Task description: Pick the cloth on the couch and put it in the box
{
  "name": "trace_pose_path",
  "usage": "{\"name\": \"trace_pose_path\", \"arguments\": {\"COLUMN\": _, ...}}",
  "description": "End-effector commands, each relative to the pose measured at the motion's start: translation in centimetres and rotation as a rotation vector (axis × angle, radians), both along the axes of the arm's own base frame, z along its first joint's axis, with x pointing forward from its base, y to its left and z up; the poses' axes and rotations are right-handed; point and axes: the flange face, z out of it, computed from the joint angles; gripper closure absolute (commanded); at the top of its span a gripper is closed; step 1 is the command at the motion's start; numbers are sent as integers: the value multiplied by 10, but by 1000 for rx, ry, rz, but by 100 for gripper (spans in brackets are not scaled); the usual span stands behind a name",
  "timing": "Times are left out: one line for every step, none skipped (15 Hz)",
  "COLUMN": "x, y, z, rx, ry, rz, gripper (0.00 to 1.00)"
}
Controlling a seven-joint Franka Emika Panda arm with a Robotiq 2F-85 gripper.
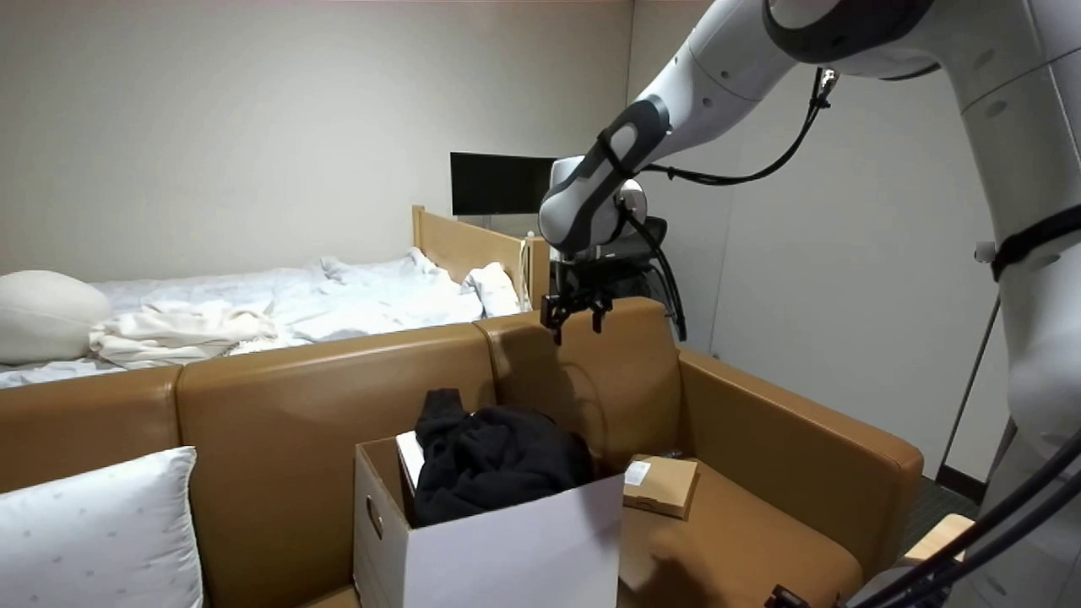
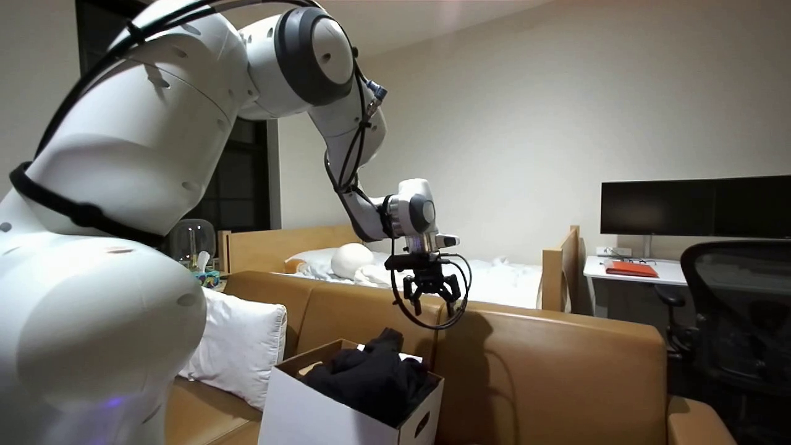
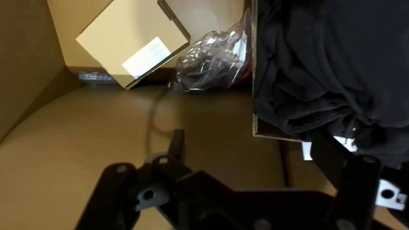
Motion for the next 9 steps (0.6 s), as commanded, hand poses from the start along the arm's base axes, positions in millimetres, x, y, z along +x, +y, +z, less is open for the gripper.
{"name": "trace_pose_path", "arguments": {"x": -8, "y": 2, "z": 10, "rx": 111, "ry": 118, "rz": 125, "gripper": 0}}
{"name": "trace_pose_path", "arguments": {"x": -12, "y": -2, "z": 9, "rx": 82, "ry": 210, "rz": 93, "gripper": 0}}
{"name": "trace_pose_path", "arguments": {"x": -15, "y": -7, "z": 9, "rx": -4, "ry": 231, "rz": -11, "gripper": 0}}
{"name": "trace_pose_path", "arguments": {"x": -9, "y": 0, "z": 3, "rx": 49, "ry": 182, "rz": 53, "gripper": 0}}
{"name": "trace_pose_path", "arguments": {"x": -10, "y": -4, "z": 5, "rx": 33, "ry": 208, "rz": 26, "gripper": 0}}
{"name": "trace_pose_path", "arguments": {"x": -11, "y": -6, "z": 6, "rx": 24, "ry": 216, "rz": 16, "gripper": 0}}
{"name": "trace_pose_path", "arguments": {"x": -11, "y": -7, "z": 6, "rx": 22, "ry": 219, "rz": 10, "gripper": 0}}
{"name": "trace_pose_path", "arguments": {"x": -11, "y": -7, "z": 6, "rx": 21, "ry": 220, "rz": 7, "gripper": 0}}
{"name": "trace_pose_path", "arguments": {"x": -11, "y": -7, "z": 6, "rx": 20, "ry": 220, "rz": 7, "gripper": 0}}
